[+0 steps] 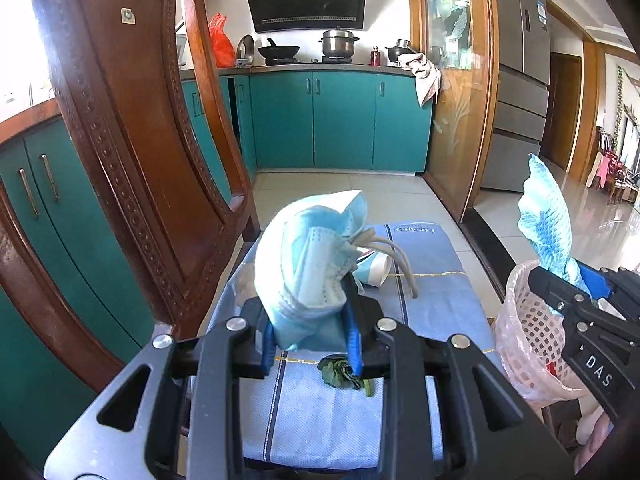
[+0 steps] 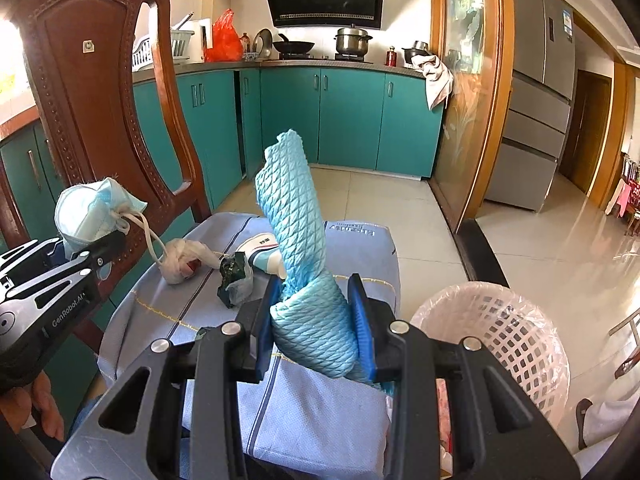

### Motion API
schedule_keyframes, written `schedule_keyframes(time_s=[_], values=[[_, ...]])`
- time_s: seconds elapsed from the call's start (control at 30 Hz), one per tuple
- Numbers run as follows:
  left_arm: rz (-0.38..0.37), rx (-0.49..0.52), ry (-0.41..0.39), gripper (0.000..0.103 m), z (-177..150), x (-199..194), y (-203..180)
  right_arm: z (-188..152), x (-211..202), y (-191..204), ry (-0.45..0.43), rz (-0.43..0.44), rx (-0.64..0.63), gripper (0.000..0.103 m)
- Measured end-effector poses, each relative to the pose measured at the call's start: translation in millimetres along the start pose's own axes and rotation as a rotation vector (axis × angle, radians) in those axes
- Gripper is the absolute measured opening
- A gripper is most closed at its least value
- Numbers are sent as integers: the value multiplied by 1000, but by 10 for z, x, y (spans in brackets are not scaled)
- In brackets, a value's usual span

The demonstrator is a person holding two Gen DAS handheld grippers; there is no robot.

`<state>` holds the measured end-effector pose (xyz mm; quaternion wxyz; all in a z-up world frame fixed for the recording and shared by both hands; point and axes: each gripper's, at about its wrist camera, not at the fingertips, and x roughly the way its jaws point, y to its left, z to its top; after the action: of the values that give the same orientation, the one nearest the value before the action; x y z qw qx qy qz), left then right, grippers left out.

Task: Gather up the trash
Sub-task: 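Carry the face mask and blue glove over the basket with both grippers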

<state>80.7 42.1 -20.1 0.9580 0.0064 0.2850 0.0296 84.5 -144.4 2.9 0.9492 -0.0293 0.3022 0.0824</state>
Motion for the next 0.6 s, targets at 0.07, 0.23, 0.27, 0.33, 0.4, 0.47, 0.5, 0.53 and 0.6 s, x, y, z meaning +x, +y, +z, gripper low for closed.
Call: schedule_keyframes(time_s=[0.07, 0.23, 0.27, 0.33, 0.4, 0.47, 0.5, 0.53, 0.6], values=[[3, 2, -4, 28, 2, -4, -1, -5, 0, 1, 1, 1, 0, 34], [-3, -7, 1, 28, -9, 34, 13, -38, 93, 4, 22, 7, -5, 34], [-6, -7, 8, 28, -6, 55, 21, -26, 116, 8, 26, 10, -3, 34], [-1, 0, 11, 28, 7, 72, 32, 9, 147, 31, 24, 15, 1, 34], [10, 7, 9, 28, 35, 63, 36, 26, 138, 47, 17, 25, 8, 34], [21, 8, 4, 28, 39, 49, 51, 4, 137, 47, 17, 30, 11, 34], [24, 7, 5, 28, 32, 51, 57, -17, 149, 51, 22, 31, 10, 34], [25, 5, 8, 28, 20, 57, 60, -34, 159, 53, 28, 33, 10, 34], [24, 0, 19, 28, -18, 89, 48, -96, 193, 42, 45, 34, 7, 34]])
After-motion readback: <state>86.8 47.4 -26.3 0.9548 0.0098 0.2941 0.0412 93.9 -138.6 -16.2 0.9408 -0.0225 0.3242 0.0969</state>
